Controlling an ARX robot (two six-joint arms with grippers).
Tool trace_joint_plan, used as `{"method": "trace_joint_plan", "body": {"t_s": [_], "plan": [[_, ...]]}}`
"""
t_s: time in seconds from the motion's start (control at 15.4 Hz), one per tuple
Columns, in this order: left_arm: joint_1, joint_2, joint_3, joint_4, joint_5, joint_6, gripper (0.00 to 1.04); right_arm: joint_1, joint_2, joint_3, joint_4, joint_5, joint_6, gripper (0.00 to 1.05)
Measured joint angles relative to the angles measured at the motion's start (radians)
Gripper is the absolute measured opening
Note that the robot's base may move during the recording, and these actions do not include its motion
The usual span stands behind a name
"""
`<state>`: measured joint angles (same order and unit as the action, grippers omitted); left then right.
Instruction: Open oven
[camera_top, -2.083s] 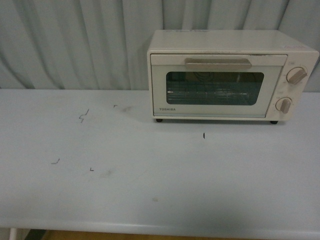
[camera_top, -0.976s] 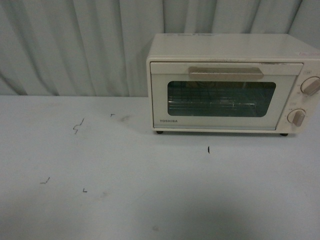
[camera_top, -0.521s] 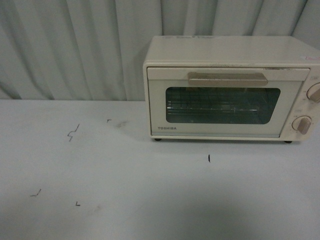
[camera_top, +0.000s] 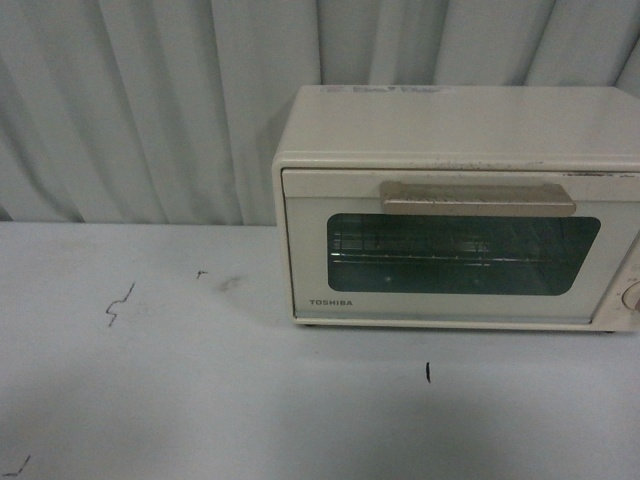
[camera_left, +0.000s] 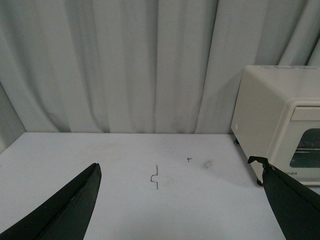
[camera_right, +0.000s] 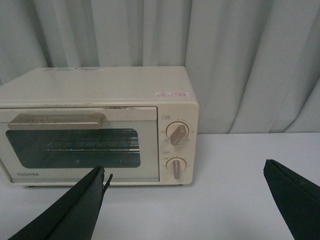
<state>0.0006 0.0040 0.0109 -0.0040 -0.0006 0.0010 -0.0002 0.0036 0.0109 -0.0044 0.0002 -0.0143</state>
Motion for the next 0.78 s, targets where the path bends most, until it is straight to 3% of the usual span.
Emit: {"method": "trace_joint_plan", "body": {"t_s": [0.46,0.59,0.65,0.78], "plan": [[0.000,0.000,0.000,0.000,0.000,0.000,0.98,0.000,0.000,0.000,0.000,0.000,0.000,0.98],[-0.038,0.200,0.135,-0.307,-0.001,-0.124,0.98,0.000,0.000,0.000,0.001,0.000,0.000,0.98],[-0.071,0.334,0.194,-0.360,0.000,-0.226,0.98,0.000,0.000,0.000,0.001,0.000,0.000,0.98],[-0.153,0.497,0.201,-0.231,-0.024,-0.372,0.98,0.000,0.000,0.000,0.000,0.000,0.000,0.98]]}}
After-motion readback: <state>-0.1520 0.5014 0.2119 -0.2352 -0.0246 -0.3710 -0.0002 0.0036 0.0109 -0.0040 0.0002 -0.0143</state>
